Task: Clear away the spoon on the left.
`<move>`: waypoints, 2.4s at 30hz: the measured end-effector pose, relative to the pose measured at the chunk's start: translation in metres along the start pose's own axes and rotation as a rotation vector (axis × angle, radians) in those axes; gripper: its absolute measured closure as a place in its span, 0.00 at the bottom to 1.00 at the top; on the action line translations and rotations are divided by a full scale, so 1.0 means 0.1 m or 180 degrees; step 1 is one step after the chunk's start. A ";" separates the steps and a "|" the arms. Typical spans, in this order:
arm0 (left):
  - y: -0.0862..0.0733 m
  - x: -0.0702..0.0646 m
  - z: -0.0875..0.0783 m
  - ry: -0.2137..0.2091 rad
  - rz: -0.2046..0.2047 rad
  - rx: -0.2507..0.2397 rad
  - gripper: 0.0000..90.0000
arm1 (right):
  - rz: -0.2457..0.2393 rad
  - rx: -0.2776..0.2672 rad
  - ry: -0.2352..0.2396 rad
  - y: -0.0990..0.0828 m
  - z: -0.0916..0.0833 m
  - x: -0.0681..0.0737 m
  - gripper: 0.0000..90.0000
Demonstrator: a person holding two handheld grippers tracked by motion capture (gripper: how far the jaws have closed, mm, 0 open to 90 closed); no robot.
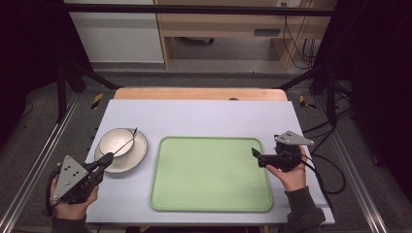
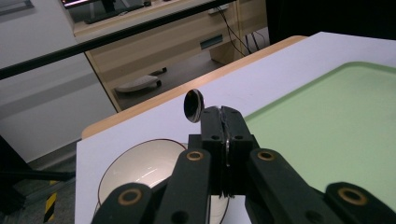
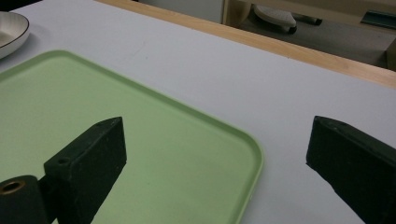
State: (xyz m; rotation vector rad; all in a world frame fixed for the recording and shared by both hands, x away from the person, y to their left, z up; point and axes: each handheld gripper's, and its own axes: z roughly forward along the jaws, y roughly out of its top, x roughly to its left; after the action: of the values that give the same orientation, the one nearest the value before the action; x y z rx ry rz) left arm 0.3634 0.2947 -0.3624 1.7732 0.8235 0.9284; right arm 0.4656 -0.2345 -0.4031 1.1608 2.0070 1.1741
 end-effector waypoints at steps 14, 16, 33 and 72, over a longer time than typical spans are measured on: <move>0.01 -0.17 0.13 -0.0151 0.0147 0.0078 0.99 | -0.0016 -0.0015 -0.0004 0.00 -0.01 -0.01 0.06; 0.01 -0.20 0.15 -0.0179 0.0177 0.0100 0.99 | -0.0016 -0.0014 -0.0003 0.00 -0.01 -0.01 0.06; -0.01 -0.39 0.30 -0.0319 0.0343 0.0194 0.99 | -0.0013 -0.0002 0.0005 0.00 0.01 0.00 0.06; -0.19 -0.89 0.71 -0.0452 0.0977 0.0682 0.99 | -0.0012 0.0013 0.0014 0.00 0.01 0.01 0.06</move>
State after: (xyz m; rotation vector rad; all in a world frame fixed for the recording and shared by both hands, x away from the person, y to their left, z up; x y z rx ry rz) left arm 0.3789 0.1962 -0.4196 2.1687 0.5861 0.9226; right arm 0.4661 -0.2336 -0.4038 1.1569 2.0149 1.1722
